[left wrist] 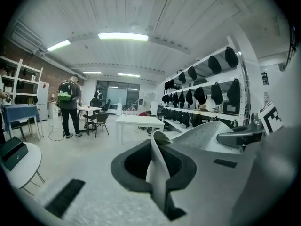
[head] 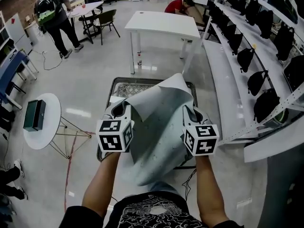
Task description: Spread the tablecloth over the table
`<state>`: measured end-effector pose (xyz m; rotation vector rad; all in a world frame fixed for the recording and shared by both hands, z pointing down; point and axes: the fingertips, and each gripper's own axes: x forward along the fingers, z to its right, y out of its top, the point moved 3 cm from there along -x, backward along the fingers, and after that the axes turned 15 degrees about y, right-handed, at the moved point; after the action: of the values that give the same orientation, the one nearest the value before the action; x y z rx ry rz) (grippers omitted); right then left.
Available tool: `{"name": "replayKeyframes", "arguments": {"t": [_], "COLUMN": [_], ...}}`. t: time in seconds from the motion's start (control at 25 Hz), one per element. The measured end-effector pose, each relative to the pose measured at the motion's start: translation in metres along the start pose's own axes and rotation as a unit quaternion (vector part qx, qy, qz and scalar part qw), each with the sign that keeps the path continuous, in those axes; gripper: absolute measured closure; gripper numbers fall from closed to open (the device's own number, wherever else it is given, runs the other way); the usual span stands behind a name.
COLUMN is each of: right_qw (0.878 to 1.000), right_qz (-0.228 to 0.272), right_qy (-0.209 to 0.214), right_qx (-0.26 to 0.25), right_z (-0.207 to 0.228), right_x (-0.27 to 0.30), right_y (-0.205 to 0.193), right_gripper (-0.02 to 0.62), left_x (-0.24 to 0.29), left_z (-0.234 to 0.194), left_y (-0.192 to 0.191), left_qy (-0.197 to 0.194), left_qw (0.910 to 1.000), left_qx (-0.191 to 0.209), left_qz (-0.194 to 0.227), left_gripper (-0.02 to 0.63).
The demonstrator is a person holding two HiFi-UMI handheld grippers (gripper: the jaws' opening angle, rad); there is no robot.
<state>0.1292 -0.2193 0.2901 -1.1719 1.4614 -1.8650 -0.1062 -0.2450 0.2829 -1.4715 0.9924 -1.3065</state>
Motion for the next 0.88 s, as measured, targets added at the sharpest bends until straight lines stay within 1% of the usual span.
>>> {"name": "replayKeyframes", "arguments": {"t": [0.2,0.4,0.72,0.88], "right_qw": [1.000,0.999,0.997,0.995], "right_qz": [-0.012,-0.024,-0.042,-0.060], "right_qy": [0.008,0.016,0.015,0.009], "right_qx": [0.010,0.026,0.065,0.074], "right_z": [0.027,0.047,0.073,0.085], "right_x": [0.031,0.052,0.059,0.054], "right_y": [-0.002,-0.006,-0.021,-0.030], "right_gripper": [0.584,0.584,0.583,0.581], "left_x": [0.039,0.067,0.095,0.106], "left_z": [0.001,-0.002,-0.017,-0.027], "left_y": [-0.002,-0.006,-0.012,-0.018], "left_qy": [0.007,0.016,0.015,0.007], "left_qw": [0.9999,0.9994,0.9985,0.9978], "left_qx": [0.002,0.002,0.001,-0.007], "left_qz": [-0.014,-0.031,-0.052,-0.065], "left_gripper": [0.599,0.599,0.598,0.598]}}
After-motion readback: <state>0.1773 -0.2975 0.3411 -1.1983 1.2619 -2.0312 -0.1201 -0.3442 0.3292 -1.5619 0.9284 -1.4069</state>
